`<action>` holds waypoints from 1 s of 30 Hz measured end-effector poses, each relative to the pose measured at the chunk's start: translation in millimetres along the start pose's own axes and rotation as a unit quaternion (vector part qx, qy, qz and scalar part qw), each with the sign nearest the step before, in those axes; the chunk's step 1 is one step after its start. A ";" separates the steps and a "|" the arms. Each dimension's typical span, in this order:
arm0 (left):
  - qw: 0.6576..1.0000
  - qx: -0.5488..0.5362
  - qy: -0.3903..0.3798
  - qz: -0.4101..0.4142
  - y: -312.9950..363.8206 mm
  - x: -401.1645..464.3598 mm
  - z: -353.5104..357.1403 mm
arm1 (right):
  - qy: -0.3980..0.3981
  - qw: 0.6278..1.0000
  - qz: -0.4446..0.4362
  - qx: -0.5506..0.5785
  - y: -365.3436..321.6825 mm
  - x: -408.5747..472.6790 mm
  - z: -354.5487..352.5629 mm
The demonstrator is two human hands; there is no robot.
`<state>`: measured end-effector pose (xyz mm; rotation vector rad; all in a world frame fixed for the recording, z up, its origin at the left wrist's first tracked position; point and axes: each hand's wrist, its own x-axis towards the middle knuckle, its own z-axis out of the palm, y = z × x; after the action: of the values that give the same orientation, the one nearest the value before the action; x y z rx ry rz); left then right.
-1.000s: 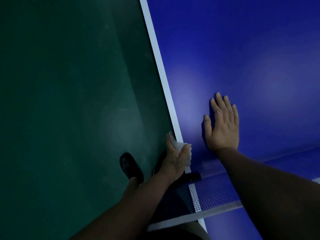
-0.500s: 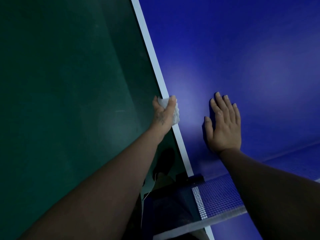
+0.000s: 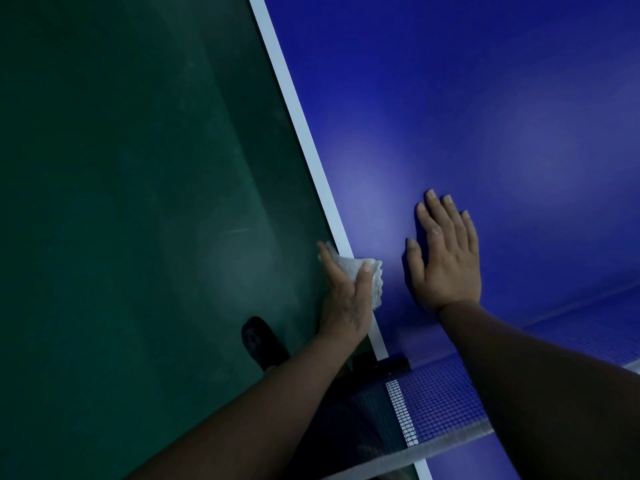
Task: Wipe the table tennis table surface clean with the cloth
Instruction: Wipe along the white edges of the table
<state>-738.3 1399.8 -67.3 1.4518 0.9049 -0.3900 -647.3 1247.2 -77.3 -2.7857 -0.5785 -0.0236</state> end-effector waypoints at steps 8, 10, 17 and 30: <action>0.995 -0.097 0.011 -0.017 53.4 95.4 -24.6 | -0.007 1.000 0.000 0.005 0.3 1.1 -1.2; 0.992 -0.128 0.015 -0.011 66.6 121.5 -30.5 | -0.006 1.000 -0.002 0.004 0.9 1.8 -0.3; 0.989 -0.136 -0.011 0.056 53.0 118.2 -25.8 | -0.006 1.000 -0.003 0.006 0.6 -1.4 0.3; 0.996 -0.083 0.043 0.015 100.2 139.1 -44.2 | 0.008 1.000 0.000 0.024 -0.5 1.4 -1.9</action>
<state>-591.4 1494.8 -94.7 1.3359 0.9610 -0.2254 -646.1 1247.6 -75.2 -2.7359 -0.5665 -0.0306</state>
